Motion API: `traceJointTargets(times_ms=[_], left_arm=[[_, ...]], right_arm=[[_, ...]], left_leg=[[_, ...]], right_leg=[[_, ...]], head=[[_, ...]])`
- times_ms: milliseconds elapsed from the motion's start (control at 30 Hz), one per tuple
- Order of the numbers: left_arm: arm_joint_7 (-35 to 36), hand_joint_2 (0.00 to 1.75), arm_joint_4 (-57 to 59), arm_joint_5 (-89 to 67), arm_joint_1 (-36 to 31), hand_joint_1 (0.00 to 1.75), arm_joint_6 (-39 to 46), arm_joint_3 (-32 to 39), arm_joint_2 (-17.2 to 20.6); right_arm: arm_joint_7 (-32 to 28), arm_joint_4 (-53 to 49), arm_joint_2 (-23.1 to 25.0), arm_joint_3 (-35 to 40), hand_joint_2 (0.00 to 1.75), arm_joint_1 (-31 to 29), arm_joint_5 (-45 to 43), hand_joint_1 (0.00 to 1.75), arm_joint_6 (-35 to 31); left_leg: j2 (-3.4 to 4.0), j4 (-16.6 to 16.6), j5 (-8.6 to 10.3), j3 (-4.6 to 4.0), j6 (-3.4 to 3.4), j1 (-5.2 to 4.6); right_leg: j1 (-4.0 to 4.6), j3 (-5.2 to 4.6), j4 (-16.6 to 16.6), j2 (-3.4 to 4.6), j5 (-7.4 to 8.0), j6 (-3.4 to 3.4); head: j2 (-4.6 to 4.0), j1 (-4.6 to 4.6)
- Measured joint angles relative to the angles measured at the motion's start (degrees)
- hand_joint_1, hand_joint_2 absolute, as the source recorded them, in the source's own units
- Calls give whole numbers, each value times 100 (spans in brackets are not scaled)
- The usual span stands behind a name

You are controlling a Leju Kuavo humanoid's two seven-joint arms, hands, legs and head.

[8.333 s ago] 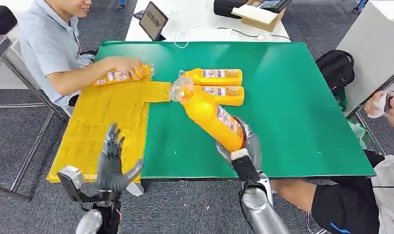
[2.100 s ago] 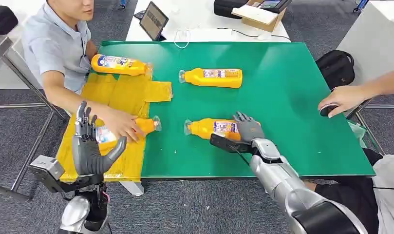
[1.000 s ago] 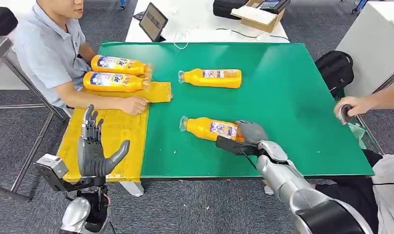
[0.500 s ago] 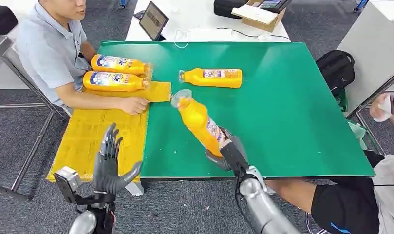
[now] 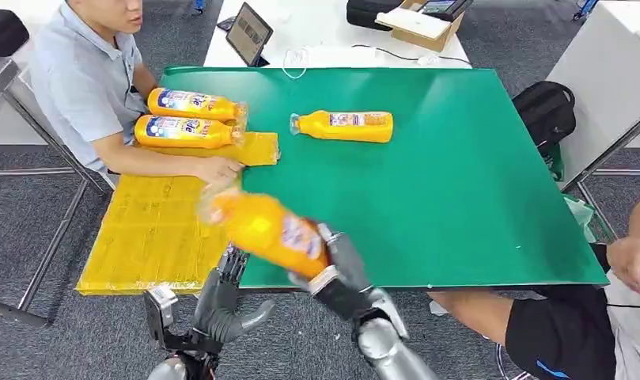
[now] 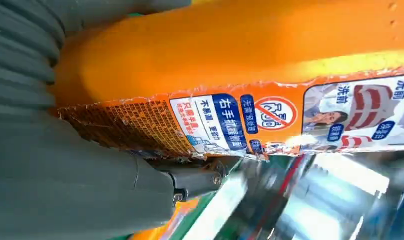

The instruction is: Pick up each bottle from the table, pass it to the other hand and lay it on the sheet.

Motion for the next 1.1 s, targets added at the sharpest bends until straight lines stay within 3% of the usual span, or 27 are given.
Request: traceJointTargets(times_ms=[433, 467, 500, 533, 667, 700, 800, 833, 1100], left_arm=[[7, 175, 4, 529, -151, 0, -92, -44, -57], [57, 175, -2, 594, -147, 31, -92, -33, -55], [96, 175, -2, 658, -138, 168, -94, -22, -55], [114, 175, -2, 713, -132, 175, -101, -15, -53], [186, 175, 0, 936, -140, 175, -256, -11, -24], [194, 175, 9, 1066, -155, 175, -362, 9, -5], [258, 175, 24, 1381, -200, 175, -610, 39, 41], [278, 175, 24, 1439, -215, 175, -650, 52, 50], [478, 175, 20, 1605, -251, 175, -631, 100, 61]], right_arm=[[-120, 864, 162, 1035, 175, -265, 48, 175, -37], [-162, 975, 181, 1079, 175, -297, 51, 175, -81], [-186, 1067, 195, 1114, 175, -329, 44, 175, -114], [-212, 1126, 201, 1151, 175, -355, 13, 175, -151], [-267, 1308, 225, 1219, 175, -452, -85, 169, -230], [-273, 1340, 225, 1243, 175, -488, -113, 0, -227], [-271, 1388, 225, 1284, 175, -545, -111, 0, -221], [-271, 1397, 225, 1293, 0, -542, -96, 0, -236], [-230, 1373, 184, 1352, 0, -348, 18, 0, -681]], left_leg=[[1, 0, -2, -2, 0, -2], [2, 0, -2, -1, 0, -1], [2, 0, -1, -1, 0, -1], [3, 0, -1, -1, 0, -1], [11, 0, -1, -1, -1, 0], [12, 0, -1, -1, -1, 0], [11, 0, -1, -1, 0, -1], [10, 1, -1, -1, 0, -1], [10, 1, -3, -2, -1, -2]], right_leg=[[-2, -2, -1, -1, -1, 0], [-2, -3, -1, -1, -1, 0], [-1, -3, -1, -1, -1, -1], [-1, -4, 0, 0, -1, -1], [-1, -7, 0, 2, -1, -1], [-1, -7, 0, 2, -1, -1], [-1, -7, 0, 1, -1, -1], [-2, -7, 0, 1, -1, -1], [-2, -8, -1, 1, -1, -1]], head=[[0, -2], [0, 0], [0, -2], [0, -2], [0, 0], [0, -2], [0, 0], [0, -2], [0, -2]])
